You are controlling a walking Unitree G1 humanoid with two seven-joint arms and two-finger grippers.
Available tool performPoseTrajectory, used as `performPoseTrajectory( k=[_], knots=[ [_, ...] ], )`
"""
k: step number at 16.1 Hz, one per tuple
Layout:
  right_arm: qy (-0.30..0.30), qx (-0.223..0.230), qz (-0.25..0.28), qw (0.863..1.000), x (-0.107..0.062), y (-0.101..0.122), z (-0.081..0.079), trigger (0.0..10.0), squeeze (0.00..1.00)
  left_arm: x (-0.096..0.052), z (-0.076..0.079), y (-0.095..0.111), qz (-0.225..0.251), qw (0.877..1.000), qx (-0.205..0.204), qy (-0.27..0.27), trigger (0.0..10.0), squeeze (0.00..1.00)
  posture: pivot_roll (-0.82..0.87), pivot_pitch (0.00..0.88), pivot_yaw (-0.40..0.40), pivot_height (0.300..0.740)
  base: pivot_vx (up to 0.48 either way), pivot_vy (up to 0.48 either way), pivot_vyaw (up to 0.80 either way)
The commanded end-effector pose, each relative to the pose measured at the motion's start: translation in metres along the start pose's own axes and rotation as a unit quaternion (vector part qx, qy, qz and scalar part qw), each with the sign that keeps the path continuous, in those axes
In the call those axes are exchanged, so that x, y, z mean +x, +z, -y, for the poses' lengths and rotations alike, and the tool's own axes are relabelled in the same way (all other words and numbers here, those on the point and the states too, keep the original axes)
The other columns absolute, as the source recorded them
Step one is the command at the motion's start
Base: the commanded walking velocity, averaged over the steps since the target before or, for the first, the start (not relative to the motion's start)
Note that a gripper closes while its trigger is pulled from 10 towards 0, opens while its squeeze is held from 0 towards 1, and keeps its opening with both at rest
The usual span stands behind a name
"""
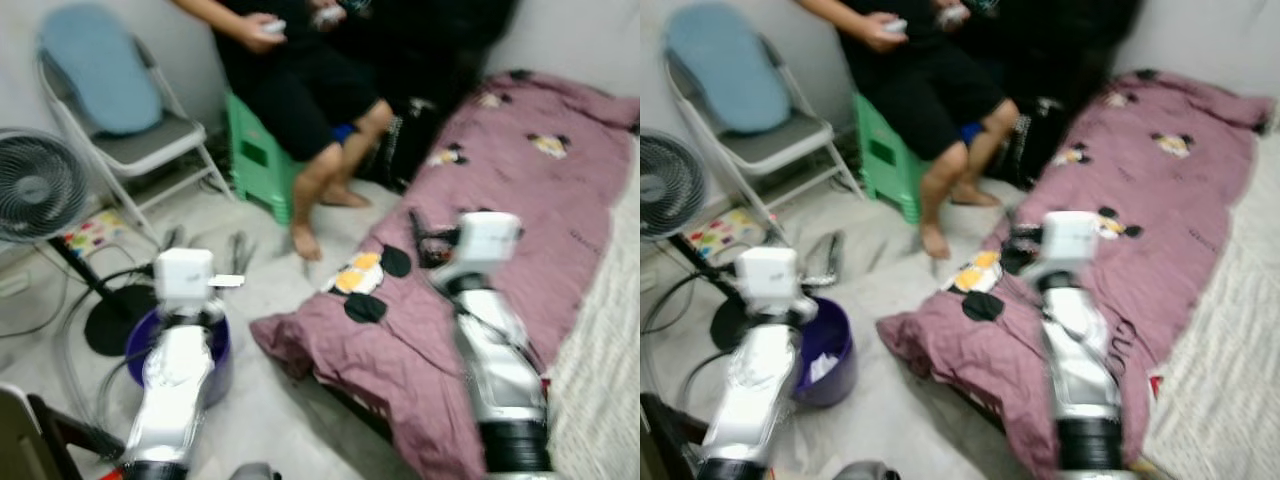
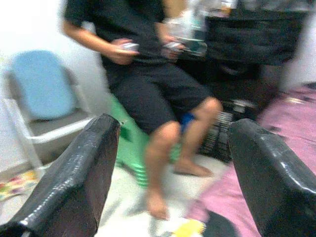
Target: Clean up the room
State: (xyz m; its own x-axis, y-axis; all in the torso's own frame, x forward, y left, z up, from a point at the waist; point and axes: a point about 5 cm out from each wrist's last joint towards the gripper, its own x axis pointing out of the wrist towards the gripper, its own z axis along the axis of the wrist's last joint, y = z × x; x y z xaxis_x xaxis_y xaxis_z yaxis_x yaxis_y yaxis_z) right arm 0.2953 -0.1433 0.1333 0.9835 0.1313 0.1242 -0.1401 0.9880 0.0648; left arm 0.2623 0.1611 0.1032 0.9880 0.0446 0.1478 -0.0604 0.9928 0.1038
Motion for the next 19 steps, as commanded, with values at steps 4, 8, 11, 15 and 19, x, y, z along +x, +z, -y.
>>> performPoseTrajectory(
  k=[4,8,11,15,19],
  knots=[
    [0.002,0.000,-0.002,1.000,0.002,0.001,0.004,10.0,0.00,0.002,0.004,0.004,0.008,1.000,-0.001,0.003,10.0,0.00,-0.04,0.000,0.027,0.740,0.000,0.000,0.39],
    [0.040,0.006,-0.011,0.999,0.013,-0.003,-0.009,10.0,0.00,-0.007,-0.005,0.004,0.009,0.999,0.006,0.040,10.0,0.00,0.02,0.000,-0.036,0.740,0.000,0.000,0.00],
    [0.073,0.003,-0.011,0.997,0.022,-0.002,-0.022,10.0,0.00,-0.015,-0.012,0.004,0.009,0.998,0.011,0.068,10.0,0.00,0.05,0.000,-0.071,0.740,0.000,0.000,0.00],
    [0.084,0.001,0.004,0.996,0.028,0.004,-0.027,10.0,0.00,-0.010,-0.017,0.007,0.015,0.996,0.019,0.082,10.0,0.00,0.03,0.000,-0.068,0.740,0.000,0.000,0.80],
    [0.078,-0.004,0.014,0.997,0.027,0.010,-0.022,10.0,0.00,-0.003,-0.021,0.016,0.028,0.996,0.021,0.085,10.0,0.00,0.00,0.016,-0.054,0.740,0.000,0.000,0.80]
  ],
)
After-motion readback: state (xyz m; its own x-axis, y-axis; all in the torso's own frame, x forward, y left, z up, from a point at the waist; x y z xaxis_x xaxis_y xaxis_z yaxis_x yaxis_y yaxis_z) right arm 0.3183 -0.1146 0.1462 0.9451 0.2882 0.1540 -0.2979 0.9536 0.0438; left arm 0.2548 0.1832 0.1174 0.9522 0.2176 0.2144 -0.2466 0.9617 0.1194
